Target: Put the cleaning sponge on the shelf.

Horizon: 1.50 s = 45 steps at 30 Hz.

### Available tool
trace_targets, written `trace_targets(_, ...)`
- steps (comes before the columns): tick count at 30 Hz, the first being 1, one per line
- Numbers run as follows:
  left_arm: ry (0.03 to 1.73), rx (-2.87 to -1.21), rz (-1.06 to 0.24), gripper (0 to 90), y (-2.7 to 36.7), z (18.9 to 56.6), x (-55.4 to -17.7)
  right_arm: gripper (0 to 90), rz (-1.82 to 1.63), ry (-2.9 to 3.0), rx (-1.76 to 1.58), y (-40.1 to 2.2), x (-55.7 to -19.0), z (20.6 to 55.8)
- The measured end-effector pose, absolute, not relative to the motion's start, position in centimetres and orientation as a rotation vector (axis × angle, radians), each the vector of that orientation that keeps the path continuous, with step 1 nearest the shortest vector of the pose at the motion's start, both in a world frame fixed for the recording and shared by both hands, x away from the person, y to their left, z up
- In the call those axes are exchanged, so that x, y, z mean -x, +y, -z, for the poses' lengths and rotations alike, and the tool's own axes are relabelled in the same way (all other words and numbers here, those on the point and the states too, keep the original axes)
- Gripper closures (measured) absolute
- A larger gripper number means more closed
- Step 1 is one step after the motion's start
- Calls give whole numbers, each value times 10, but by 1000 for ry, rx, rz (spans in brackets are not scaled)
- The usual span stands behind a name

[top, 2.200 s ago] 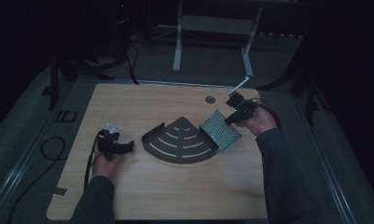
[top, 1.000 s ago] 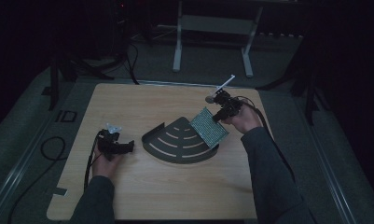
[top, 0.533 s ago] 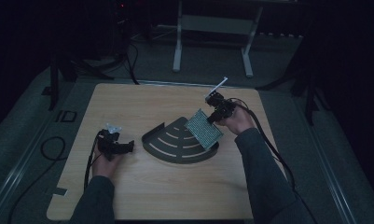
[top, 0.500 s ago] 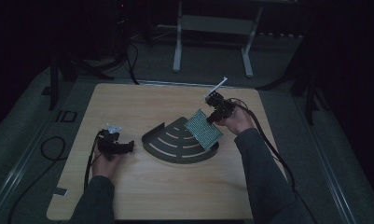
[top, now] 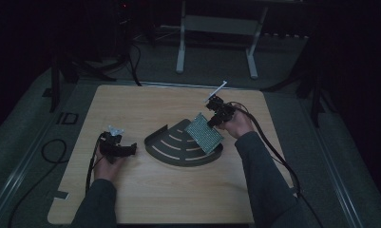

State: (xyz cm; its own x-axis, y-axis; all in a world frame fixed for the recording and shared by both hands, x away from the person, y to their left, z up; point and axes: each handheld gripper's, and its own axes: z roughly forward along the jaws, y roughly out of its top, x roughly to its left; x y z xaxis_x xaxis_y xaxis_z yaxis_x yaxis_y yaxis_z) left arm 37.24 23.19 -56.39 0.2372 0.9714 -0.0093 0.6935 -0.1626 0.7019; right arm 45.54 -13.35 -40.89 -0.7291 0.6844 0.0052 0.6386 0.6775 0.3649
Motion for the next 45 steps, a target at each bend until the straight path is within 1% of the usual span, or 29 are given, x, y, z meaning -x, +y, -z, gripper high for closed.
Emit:
trace_targets(11, 1520, -1929, -613, 93, 232, 564, -373, 899, -503, 2761, -1094, -131, -456, 421)
trace_targets(35, 1520, -1929, -613, 93, 232, 564, -373, 899, -481, 2769, -1077, -123, -454, 432)
trace_targets(45, 1519, -1931, -612, 93, 232, 564, -373, 899, -427, 2788, -1084, -122, -453, 446)
